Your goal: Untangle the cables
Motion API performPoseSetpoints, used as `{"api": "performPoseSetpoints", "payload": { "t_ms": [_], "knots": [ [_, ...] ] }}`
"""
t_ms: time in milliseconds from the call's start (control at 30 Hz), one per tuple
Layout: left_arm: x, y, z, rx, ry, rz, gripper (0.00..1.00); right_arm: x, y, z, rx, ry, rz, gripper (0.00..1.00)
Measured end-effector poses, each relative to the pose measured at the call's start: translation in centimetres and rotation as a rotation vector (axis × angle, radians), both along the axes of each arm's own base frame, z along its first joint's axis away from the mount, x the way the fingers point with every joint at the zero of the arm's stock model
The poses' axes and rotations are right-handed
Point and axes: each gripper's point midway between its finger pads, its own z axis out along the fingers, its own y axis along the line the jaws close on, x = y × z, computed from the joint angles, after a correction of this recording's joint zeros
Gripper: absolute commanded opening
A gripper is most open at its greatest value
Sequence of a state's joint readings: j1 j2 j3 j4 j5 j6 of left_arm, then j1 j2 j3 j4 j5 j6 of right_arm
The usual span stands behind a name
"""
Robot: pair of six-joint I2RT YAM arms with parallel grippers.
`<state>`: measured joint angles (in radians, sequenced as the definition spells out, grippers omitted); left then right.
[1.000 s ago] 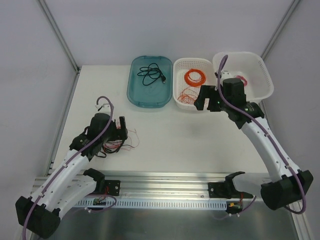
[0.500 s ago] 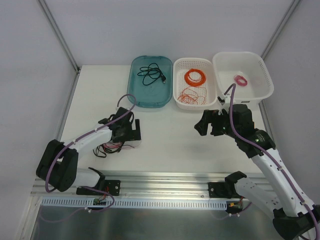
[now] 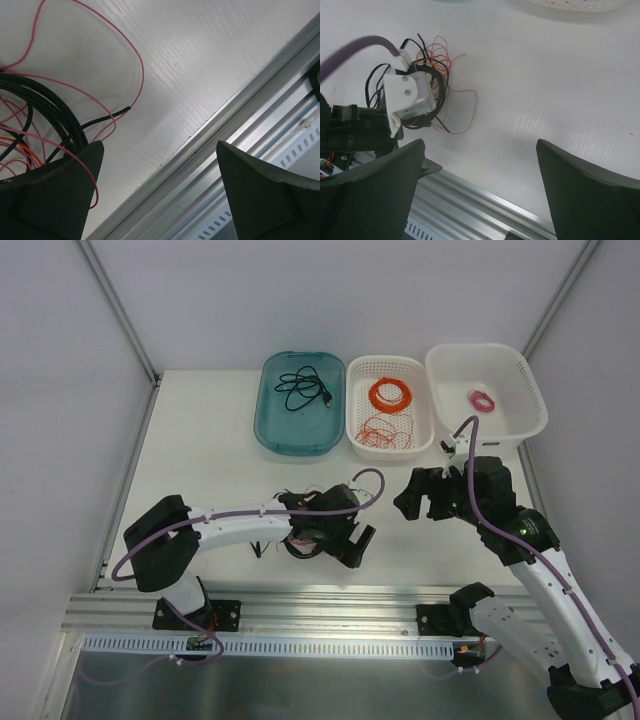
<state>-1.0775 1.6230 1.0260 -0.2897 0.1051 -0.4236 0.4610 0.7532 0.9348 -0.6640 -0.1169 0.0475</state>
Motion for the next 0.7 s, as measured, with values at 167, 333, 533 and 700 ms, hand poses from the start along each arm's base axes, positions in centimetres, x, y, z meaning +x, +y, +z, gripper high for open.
{"api": "performPoseSetpoints", "payload": {
  "t_ms": [167, 333, 533, 700],
  "knots": [
    [0.5, 1.7, 2.5, -0.047, -0.04, 0.12, 0.99, 0.0, 0.0, -0.4, -0.018, 0.011, 0.016, 0.94],
    [1.2, 4.9, 7.3, -0.166, -0.121, 0.329, 0.99, 0.4, 1.6, -1.4, -0.024, 0.049, 0.089, 0.84],
    [4.4, 10.9, 6.6, -0.186, -0.104, 0.653, 0.99, 1.4, 5.6, -4.3, -0.055, 0.122, 0.25, 0.68],
    [5.4, 15.0, 3.1, -0.071, -0.051, 0.814, 0.99, 2.0, 9.5, -7.8, -0.096, 0.182, 0.396, 0.45]
  ]
}}
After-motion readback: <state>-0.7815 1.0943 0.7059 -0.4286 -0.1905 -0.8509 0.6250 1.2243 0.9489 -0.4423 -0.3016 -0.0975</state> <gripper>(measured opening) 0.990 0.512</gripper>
